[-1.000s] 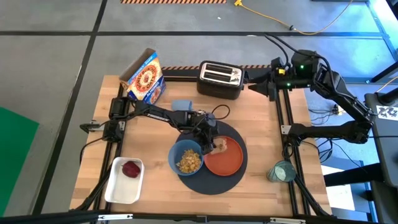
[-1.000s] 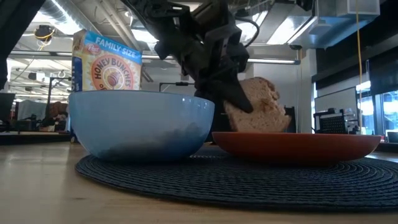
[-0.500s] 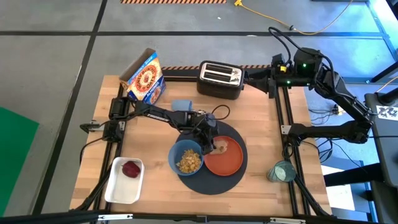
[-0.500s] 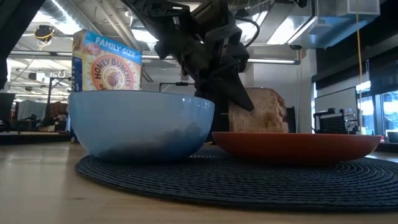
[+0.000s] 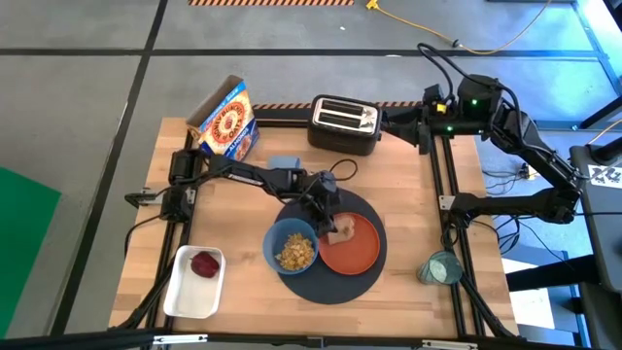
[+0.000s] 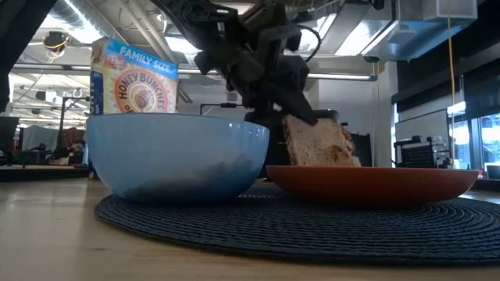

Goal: Arrange a breakfast setting
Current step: Put the toasted bread from the toaster onto the orange plate, then put the red apple from the white bin onto the orange plate

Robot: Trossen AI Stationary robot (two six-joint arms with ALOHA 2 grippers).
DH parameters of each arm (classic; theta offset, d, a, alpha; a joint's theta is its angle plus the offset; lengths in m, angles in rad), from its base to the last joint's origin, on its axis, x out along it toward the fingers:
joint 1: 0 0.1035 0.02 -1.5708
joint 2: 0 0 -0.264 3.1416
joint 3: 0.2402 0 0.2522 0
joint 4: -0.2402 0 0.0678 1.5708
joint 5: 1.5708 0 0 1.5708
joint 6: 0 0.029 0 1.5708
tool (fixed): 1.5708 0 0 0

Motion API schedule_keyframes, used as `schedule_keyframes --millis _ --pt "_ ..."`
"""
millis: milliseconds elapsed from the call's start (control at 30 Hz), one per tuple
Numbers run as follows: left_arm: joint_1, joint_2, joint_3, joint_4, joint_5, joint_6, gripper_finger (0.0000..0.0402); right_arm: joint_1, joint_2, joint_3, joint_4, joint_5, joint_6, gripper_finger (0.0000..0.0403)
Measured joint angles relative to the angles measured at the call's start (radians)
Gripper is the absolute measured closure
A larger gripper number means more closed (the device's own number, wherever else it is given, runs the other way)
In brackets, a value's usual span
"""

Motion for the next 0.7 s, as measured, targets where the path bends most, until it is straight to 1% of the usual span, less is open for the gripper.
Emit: schedule_keyframes --millis 100,200,433,500,633,700 --pt "0.001 -0.028 0.000 -0.017 -0.008 0.000 0.0233 0.000 0.000 0.000 -0.001 0.002 -0.012 0.0162" --pt "0.002 -0.065 0.000 -0.055 -0.056 0.028 0.0233 0.000 0.000 0.000 -0.001 0.020 -0.034 0.0162" --pt "0.034 -0.176 0.000 -0.153 -0.229 0.077 0.0233 0.000 0.001 0.000 0.002 0.034 -0.058 0.0162" --pt "0.045 -0.211 0.001 -0.155 -0.276 0.095 0.0233 0.000 0.006 0.000 0.002 0.032 -0.057 0.0162" --pt "0.072 -0.278 0.002 -0.196 -0.376 0.119 0.0233 0.000 0.018 0.000 -0.001 0.018 -0.026 0.0162" --pt "0.093 -0.303 0.000 -0.242 -0.421 0.120 0.0233 0.000 0.027 0.000 -0.002 0.017 -0.021 0.0162"
